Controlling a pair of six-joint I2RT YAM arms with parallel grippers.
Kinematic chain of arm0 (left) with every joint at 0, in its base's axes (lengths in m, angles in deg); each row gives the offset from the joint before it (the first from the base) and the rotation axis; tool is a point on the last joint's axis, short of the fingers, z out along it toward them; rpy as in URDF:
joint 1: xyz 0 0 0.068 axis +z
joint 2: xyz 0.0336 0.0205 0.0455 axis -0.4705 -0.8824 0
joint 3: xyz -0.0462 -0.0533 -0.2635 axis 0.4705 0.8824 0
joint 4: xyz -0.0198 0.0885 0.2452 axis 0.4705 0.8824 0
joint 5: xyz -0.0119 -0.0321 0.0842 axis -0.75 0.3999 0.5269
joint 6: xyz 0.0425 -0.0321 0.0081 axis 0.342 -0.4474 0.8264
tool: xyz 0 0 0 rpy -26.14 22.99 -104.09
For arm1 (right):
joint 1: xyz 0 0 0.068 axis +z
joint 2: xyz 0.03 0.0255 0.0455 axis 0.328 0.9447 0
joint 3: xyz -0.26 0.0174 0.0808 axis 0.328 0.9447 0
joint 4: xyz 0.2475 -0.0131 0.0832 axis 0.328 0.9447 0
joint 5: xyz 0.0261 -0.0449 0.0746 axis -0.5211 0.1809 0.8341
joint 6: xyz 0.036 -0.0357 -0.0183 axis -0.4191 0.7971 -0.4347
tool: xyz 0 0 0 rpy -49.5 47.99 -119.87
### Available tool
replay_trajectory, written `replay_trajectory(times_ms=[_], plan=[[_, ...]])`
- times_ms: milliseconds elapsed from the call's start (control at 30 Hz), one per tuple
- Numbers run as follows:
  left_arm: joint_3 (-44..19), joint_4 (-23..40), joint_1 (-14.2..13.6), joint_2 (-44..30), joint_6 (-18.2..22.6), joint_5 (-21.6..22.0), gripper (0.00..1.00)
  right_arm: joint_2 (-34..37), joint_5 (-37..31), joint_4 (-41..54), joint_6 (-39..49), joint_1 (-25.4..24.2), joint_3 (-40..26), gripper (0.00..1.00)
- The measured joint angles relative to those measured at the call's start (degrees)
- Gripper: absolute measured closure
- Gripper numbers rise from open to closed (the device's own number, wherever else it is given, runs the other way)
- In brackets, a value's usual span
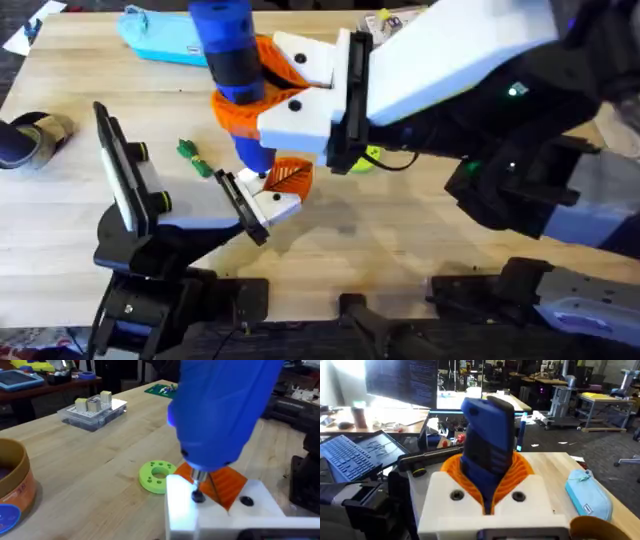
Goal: Pick up the gripper from the table and insert it into the empty holder that is missing its gripper. Then pick up a screw, insert it into the mounting hole, and use the screwdriver to tighten it. Finally, clean up the table by picking up the vegetable and placing it into the bucket.
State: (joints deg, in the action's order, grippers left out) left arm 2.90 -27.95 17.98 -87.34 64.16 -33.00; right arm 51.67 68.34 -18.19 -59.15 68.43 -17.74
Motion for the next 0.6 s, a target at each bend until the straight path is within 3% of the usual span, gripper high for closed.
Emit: replay_trajectory(times_ms=[600], plan=[[0.0, 0.0, 0.0, 0.02, 0.0, 0.02, 0.985, 0.0, 0.0, 1.03, 0.02, 0.0, 0.0, 0.958]])
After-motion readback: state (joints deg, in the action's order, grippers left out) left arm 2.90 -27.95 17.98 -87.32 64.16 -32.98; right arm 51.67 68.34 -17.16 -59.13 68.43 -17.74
